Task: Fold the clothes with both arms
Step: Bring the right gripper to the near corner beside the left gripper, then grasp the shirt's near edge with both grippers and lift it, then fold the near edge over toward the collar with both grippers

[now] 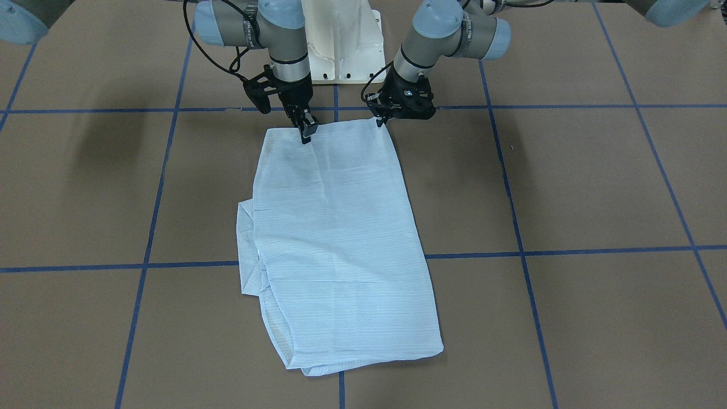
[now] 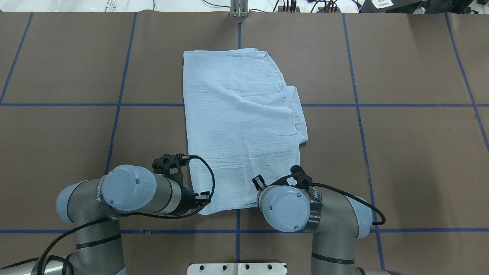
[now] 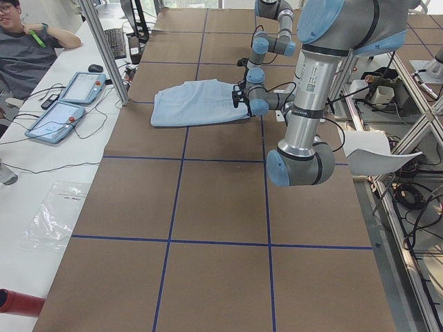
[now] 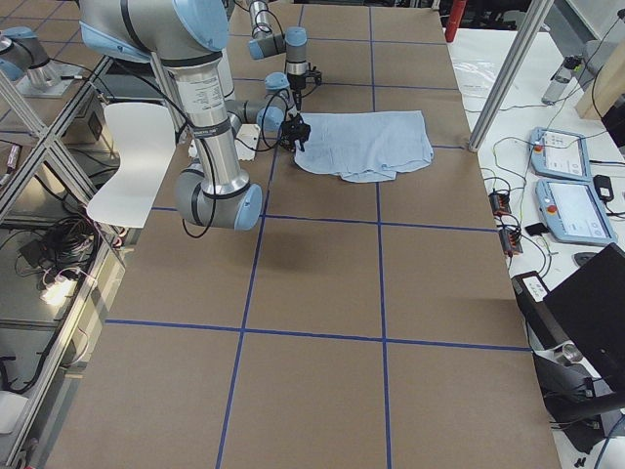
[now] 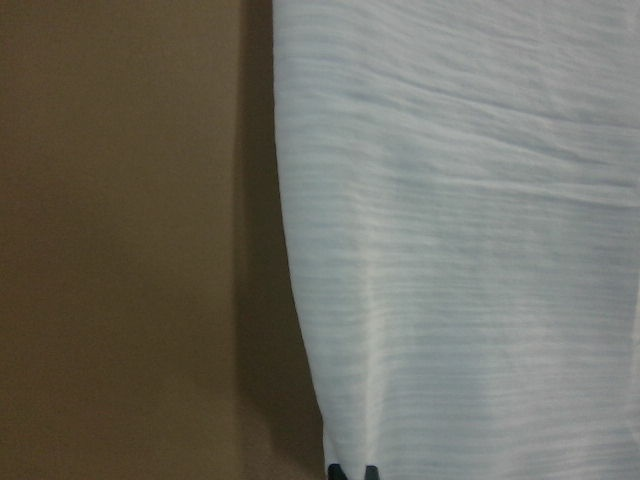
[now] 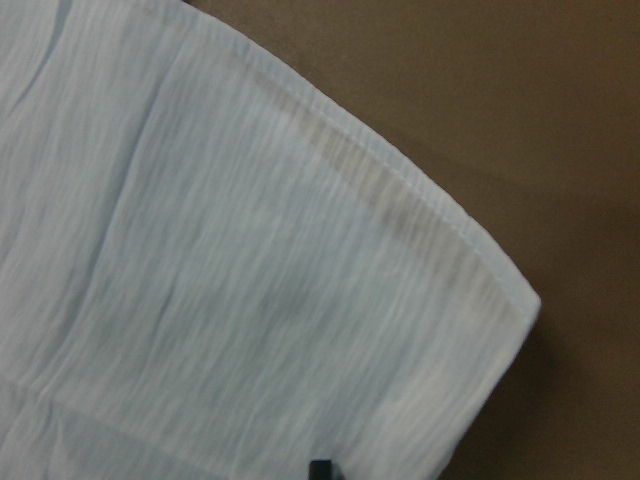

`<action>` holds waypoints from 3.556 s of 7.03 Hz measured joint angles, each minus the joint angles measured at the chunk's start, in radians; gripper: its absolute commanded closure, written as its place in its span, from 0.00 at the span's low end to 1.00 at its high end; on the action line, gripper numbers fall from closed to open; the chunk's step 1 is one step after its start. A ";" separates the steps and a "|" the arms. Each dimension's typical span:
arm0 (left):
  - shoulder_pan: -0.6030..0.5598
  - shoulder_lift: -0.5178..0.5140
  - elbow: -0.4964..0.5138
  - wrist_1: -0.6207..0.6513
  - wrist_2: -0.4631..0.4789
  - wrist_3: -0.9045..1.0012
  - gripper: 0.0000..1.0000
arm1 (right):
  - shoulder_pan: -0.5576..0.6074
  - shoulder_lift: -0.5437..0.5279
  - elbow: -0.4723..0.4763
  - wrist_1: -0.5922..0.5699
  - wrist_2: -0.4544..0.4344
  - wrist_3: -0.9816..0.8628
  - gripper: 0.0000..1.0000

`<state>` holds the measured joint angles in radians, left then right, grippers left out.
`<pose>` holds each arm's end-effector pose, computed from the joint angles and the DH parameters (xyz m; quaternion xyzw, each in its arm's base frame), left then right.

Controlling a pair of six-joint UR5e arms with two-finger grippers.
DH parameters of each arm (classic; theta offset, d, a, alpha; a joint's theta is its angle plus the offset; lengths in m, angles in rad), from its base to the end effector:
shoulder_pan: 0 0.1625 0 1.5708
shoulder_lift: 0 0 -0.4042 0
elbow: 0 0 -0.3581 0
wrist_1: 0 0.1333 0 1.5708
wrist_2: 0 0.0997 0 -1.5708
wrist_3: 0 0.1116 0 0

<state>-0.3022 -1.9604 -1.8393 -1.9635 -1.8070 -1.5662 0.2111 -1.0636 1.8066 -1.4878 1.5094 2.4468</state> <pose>0.5223 -0.2751 0.2848 -0.0246 0.5078 -0.0689 0.8584 -0.5666 -0.2648 0.2758 -0.1043 -0.3884 0.4840 0.7772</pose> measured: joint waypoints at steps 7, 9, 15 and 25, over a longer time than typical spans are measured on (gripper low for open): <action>-0.008 0.014 -0.187 0.084 -0.094 0.016 1.00 | -0.007 -0.008 0.218 -0.147 0.005 -0.005 1.00; -0.008 0.014 -0.308 0.189 -0.133 0.016 1.00 | -0.054 -0.001 0.399 -0.326 0.004 -0.004 1.00; -0.161 -0.058 -0.352 0.354 -0.179 0.046 1.00 | 0.020 0.134 0.369 -0.436 -0.057 -0.187 1.00; -0.358 -0.204 0.143 0.186 -0.073 0.263 1.00 | 0.295 0.410 -0.471 0.084 -0.049 -0.588 1.00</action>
<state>-0.6599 -2.1643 -1.6963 -1.7778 -1.8804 -1.3029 0.5065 -0.6540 1.3352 -1.4040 1.4601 1.8591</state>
